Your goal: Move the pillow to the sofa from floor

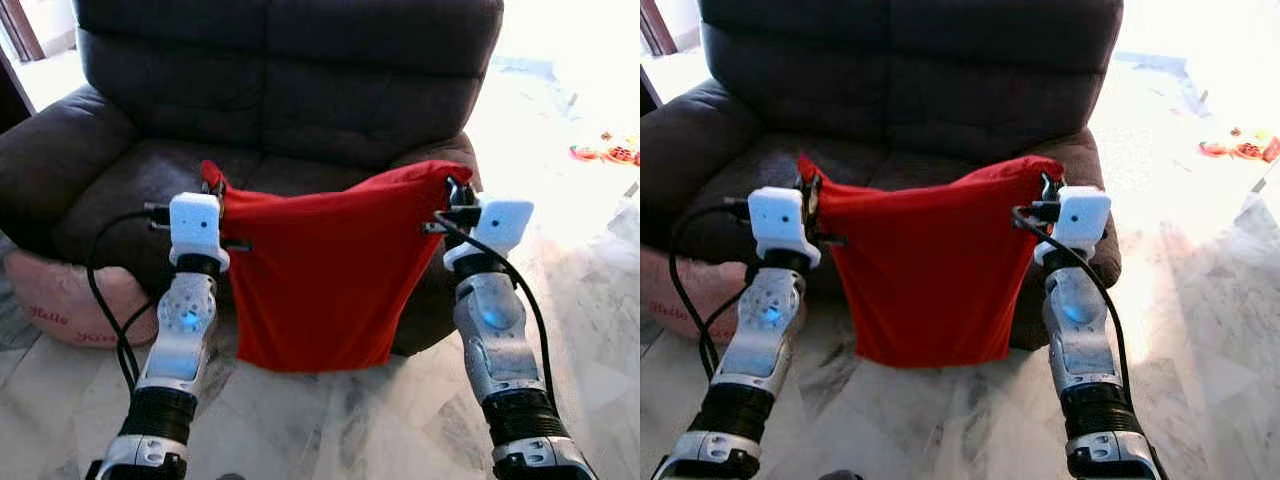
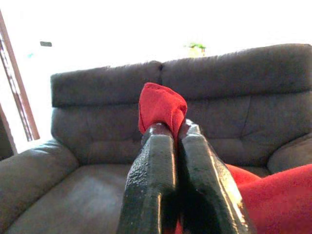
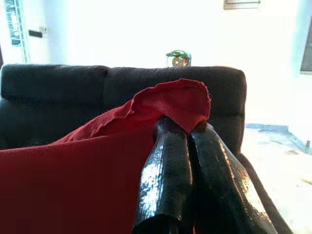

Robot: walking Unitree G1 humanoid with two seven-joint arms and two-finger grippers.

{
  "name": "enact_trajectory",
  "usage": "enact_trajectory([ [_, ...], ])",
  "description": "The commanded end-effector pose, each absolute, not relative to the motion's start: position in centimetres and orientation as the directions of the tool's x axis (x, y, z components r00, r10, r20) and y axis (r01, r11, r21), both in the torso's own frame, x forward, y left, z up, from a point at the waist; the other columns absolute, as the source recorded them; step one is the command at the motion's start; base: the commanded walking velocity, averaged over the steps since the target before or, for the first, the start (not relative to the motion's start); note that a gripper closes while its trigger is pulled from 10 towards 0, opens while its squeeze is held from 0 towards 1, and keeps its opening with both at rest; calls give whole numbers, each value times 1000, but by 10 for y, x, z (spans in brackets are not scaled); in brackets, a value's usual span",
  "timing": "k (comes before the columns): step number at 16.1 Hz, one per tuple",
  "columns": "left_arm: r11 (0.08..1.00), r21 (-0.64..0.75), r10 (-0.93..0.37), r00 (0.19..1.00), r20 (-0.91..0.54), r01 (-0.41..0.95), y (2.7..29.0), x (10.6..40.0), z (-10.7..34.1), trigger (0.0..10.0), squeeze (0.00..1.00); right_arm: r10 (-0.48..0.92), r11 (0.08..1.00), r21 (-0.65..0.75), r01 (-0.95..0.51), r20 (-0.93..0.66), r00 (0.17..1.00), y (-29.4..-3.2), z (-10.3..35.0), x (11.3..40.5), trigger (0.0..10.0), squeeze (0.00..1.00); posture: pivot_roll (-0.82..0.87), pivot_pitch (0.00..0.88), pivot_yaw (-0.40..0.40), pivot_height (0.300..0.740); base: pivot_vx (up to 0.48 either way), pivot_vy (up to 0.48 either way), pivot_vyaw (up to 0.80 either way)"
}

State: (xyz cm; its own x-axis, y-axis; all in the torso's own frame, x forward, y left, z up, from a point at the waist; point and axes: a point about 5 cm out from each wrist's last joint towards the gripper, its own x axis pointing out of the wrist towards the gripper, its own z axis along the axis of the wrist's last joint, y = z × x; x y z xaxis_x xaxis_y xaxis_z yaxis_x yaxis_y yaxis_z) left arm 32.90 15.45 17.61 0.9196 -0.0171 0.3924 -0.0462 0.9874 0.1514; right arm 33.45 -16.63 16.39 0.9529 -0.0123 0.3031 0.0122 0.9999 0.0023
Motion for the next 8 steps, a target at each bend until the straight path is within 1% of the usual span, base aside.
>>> enact_trajectory([
  [1,987,157,-43,881,470,-35,151,329,199,10000,0,-61,998,32,52,405,912,-174,191,332,10000,0,30,0,-50,740,255,0,0],
  [2,984,177,-62,859,508,-34,150,327,212,10000,0,-76,997,54,57,475,877,-174,215,332,10000,0,30,0,-50,740,262,0,0],
  [4,980,195,-70,835,545,-44,149,326,223,10000,0,-75,997,47,59,525,848,-173,232,333,10000,0,31,0,-53,740,251,0,0],
  [7,978,201,-72,826,560,-51,148,326,228,10000,0,-74,997,48,57,546,834,-173,240,333,10000,0,29,0,-55,740,245,0,0],
  [8,977,207,-71,825,561,-57,147,325,228,10000,0,-73,997,47,57,534,843,-173,238,332,10000,0,32,0,-58,740,247,0,0],
])
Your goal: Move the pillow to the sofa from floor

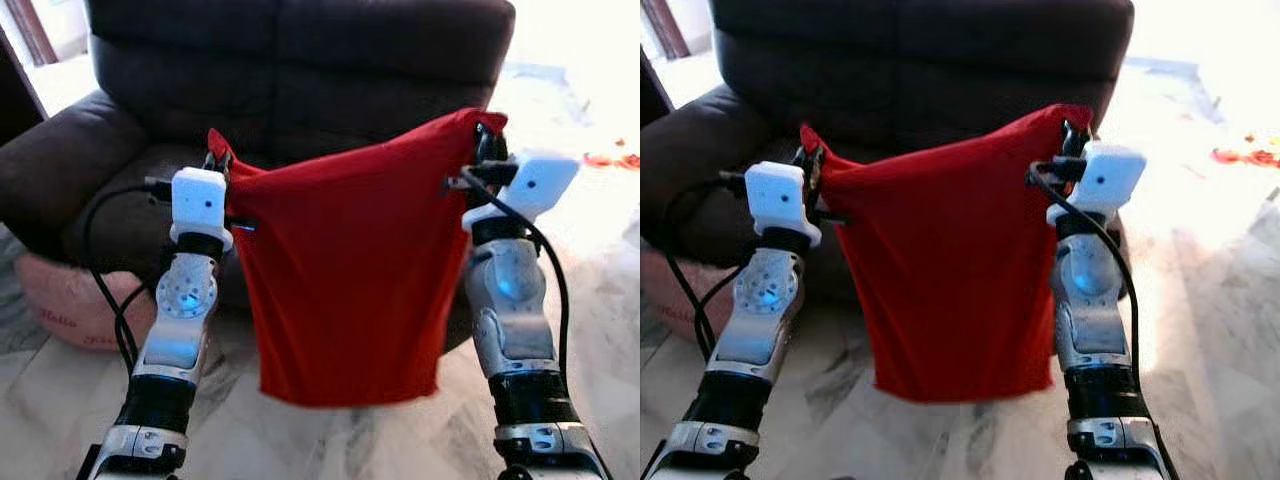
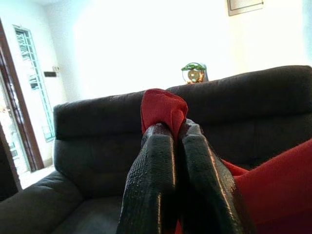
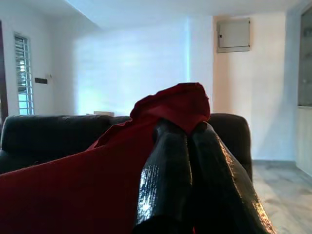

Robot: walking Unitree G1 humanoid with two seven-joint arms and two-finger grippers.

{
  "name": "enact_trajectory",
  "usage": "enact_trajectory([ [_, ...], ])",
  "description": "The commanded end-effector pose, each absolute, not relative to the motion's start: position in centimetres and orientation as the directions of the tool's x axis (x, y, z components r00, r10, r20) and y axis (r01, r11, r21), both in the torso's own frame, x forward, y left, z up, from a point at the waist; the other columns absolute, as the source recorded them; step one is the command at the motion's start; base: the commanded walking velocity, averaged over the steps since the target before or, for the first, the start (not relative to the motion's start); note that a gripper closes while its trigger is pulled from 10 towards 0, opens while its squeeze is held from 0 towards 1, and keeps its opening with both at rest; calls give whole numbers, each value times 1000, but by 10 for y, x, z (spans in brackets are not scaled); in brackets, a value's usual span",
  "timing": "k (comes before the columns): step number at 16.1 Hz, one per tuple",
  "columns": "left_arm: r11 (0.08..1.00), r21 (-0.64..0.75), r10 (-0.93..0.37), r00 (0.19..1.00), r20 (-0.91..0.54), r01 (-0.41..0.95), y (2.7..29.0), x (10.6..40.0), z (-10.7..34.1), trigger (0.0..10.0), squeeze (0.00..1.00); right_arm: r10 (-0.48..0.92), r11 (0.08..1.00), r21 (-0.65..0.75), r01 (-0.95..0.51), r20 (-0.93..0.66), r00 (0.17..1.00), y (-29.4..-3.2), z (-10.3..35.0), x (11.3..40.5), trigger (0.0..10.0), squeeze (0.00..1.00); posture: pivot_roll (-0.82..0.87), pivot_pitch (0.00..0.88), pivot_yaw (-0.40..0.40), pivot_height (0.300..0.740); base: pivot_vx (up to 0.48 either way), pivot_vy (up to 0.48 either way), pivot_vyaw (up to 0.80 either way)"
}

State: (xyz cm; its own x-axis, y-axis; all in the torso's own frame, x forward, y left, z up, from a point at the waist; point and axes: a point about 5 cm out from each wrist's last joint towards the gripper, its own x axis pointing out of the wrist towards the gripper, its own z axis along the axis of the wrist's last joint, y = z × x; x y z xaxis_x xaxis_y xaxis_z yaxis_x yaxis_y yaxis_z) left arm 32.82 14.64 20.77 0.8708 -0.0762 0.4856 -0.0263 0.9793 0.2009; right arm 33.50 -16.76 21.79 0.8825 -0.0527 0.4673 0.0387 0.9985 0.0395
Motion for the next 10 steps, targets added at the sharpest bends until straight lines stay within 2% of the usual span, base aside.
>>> enact_trajectory([
  [1,976,211,-73,824,562,-58,147,325,229,10000,0,-73,997,47,57,531,844,-173,237,332,10000,0,36,0,-60,740,251,0,0],
  [9,972,226,-85,810,581,-60,145,324,242,10000,0,-78,997,56,57,507,859,-172,241,332,10000,0,38,9,-64,740,292,0,0],
  [10,972,228,-87,809,582,-59,144,324,244,10000,0,-77,997,66,50,501,862,-172,241,333,10000,0,38,10,-64,740,300,0,-800],
])
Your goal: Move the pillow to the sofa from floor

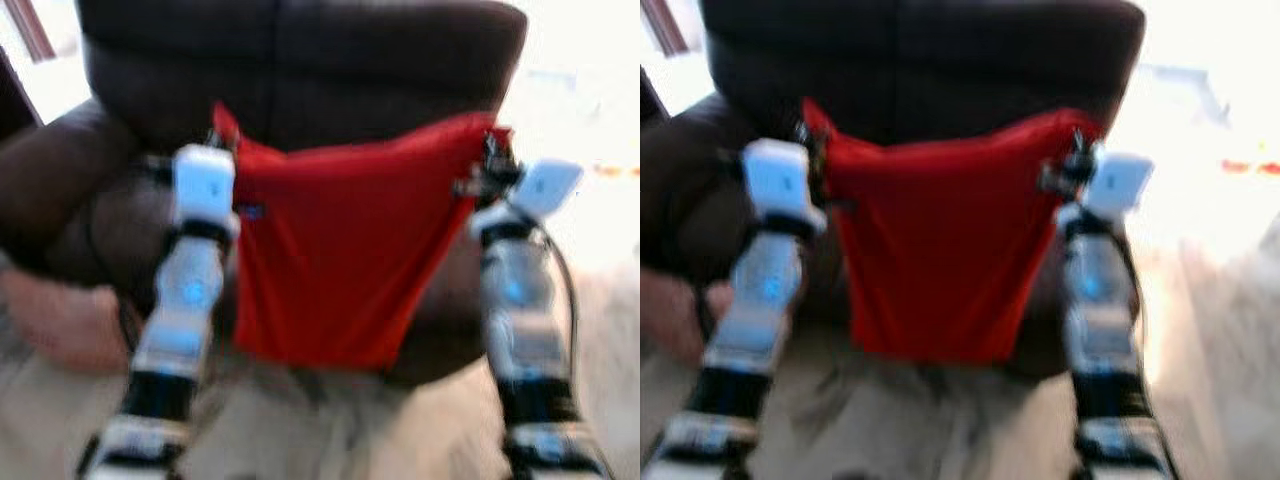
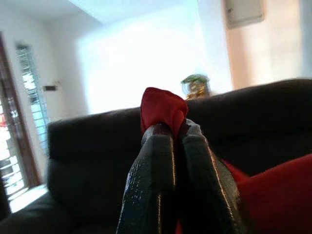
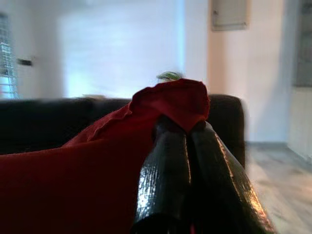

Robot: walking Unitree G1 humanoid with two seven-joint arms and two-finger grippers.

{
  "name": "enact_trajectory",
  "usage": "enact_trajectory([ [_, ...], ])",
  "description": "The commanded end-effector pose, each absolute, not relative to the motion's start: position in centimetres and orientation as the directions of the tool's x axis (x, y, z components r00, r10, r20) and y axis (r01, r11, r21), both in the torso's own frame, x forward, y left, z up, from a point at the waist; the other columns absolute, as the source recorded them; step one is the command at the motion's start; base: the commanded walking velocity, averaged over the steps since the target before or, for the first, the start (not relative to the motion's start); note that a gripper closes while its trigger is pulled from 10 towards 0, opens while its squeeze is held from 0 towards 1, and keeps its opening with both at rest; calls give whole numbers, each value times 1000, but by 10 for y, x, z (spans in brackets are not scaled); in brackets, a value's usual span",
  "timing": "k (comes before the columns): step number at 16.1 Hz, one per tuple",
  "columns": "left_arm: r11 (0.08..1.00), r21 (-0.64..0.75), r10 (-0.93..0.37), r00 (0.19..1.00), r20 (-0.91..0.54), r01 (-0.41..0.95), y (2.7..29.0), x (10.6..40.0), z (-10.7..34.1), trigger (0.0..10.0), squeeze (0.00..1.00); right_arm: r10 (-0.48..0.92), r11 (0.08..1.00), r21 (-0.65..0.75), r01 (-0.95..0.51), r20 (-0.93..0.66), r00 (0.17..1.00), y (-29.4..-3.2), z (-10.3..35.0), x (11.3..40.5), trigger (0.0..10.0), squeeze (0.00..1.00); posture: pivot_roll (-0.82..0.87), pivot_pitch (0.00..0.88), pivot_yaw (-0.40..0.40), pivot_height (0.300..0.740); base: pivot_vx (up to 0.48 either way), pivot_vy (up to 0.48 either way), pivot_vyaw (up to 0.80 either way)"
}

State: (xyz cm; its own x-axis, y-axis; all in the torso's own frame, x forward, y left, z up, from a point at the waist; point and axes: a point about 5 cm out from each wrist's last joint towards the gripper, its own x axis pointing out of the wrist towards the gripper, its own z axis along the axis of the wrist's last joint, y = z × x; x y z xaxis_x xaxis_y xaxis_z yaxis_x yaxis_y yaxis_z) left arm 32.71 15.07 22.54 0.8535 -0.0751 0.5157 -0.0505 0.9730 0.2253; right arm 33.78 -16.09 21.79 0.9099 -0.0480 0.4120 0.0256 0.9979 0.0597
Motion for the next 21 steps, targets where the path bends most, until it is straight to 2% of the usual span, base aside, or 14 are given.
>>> enact_trajectory([
  [1,972,228,-88,808,582,-58,144,324,244,10000,0,-77,996,68,50,501,862,-172,241,333,10000,0,40,9,-65,740,300,0,-800],
  [8,972,228,-85,801,593,-66,146,325,255,10000,0,-60,997,64,32,514,856,-167,247,332,10000,0,44,5,-65,740,298,0,0],
  [16,965,240,-89,733,674,-104,150,330,295,10000,0,-46,998,64,8,617,786,-164,292,331,10000,0,56,4,-67,740,298,0,0],
  [21,961,244,-75,728,681,-130,155,338,300,10000,0,-45,998,57,10,673,739,-166,319,326,10000,0,50,7,-70,740,297,0,0],
])
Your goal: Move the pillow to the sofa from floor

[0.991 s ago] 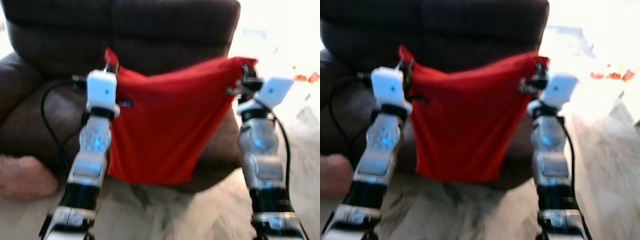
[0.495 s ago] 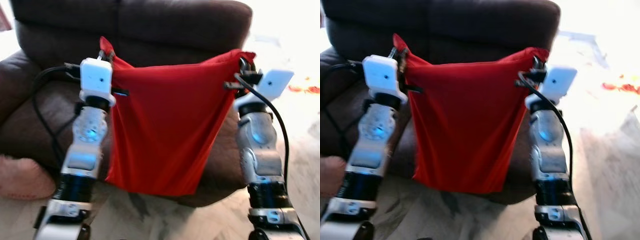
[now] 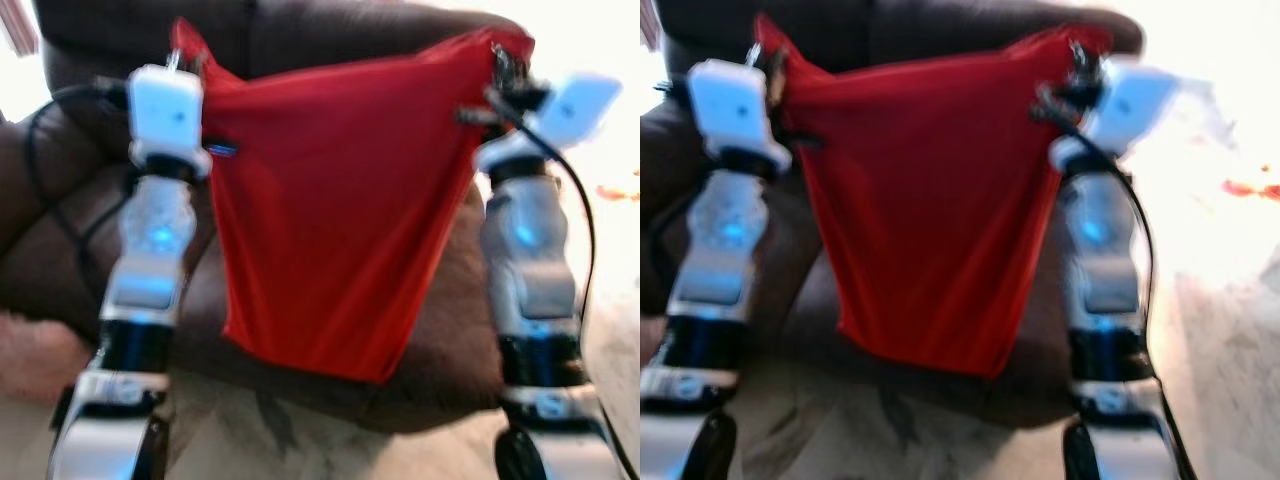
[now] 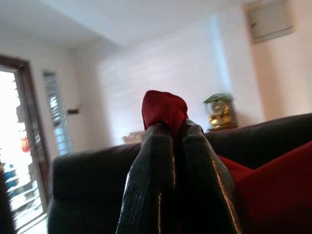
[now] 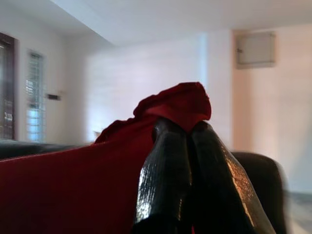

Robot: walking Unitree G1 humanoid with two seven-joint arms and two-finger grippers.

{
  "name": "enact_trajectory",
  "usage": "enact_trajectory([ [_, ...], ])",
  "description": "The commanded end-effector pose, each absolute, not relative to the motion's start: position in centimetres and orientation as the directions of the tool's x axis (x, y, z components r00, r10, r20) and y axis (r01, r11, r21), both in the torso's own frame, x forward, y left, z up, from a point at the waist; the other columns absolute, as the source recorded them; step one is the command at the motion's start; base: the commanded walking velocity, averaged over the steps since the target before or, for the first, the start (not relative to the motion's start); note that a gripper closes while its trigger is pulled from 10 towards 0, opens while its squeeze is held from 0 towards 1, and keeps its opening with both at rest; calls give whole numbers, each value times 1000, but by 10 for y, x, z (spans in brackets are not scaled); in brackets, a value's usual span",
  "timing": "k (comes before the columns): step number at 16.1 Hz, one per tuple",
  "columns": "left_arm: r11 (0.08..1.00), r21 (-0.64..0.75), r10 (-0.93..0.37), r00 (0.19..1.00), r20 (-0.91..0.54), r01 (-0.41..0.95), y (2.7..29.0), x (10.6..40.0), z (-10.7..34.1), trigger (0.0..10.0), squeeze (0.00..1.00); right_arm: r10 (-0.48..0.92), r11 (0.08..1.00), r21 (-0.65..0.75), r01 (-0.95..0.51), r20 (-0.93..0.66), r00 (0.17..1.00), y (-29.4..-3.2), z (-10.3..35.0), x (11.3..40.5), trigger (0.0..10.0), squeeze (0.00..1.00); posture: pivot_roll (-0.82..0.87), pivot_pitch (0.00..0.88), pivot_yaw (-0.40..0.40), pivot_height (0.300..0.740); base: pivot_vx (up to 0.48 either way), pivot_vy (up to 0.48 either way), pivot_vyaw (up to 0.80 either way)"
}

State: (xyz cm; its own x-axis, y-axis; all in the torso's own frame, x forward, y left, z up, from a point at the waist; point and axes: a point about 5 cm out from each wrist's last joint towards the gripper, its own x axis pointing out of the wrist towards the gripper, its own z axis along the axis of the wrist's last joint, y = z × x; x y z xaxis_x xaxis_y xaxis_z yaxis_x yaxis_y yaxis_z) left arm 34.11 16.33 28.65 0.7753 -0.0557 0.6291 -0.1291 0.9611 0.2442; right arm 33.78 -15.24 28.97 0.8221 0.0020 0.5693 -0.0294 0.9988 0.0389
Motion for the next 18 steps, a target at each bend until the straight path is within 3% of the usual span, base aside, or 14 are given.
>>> enact_trajectory([
  [1,961,246,-77,730,680,-128,154,338,299,10000,0,-46,998,56,11,673,739,-166,319,326,10000,0,48,8,-70,740,300,0,0],
  [9,951,290,-103,783,614,-103,155,342,282,10000,0,-49,998,58,17,621,782,-167,303,329,10000,0,55,14,-76,740,256,0,0],
  [18,921,389,-122,921,370,-34,159,355,224,10000,0,-102,995,43,93,364,926,-182,216,338,10000,0,56,25,-73,740,0,0,0],
])
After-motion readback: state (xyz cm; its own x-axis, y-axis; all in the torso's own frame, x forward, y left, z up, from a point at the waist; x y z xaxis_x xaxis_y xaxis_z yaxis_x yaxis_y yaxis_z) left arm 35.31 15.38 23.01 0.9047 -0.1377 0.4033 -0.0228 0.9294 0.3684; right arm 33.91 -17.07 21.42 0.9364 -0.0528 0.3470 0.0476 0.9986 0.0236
